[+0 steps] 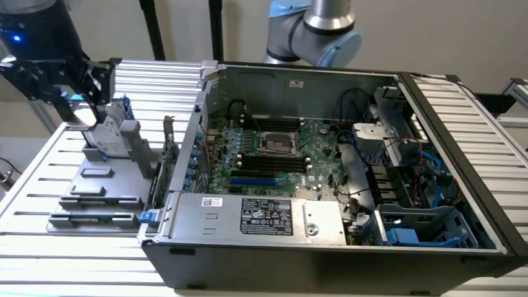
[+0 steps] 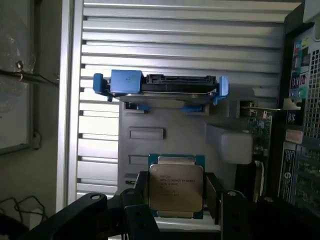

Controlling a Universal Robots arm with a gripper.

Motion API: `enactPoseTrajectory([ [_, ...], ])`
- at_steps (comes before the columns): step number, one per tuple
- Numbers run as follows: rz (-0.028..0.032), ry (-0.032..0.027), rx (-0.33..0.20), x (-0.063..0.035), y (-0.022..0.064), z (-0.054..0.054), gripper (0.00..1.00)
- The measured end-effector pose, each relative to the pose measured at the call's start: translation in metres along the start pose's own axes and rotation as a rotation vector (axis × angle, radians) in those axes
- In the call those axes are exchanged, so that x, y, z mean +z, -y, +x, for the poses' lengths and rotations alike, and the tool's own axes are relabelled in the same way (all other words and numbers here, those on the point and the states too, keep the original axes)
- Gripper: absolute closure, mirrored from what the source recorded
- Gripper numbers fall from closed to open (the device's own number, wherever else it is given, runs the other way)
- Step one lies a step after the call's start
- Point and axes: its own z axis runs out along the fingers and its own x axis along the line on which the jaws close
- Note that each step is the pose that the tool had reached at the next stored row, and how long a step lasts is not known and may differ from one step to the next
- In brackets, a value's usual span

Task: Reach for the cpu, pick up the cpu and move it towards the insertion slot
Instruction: 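Pick up the cpu and move it towards the insertion slot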

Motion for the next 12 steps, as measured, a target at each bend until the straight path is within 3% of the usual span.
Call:
enactPoseTrajectory([
  [12, -0.0129, -0.0038, 0.000, -0.0194, 0.0018, -0.054, 0.46],
])
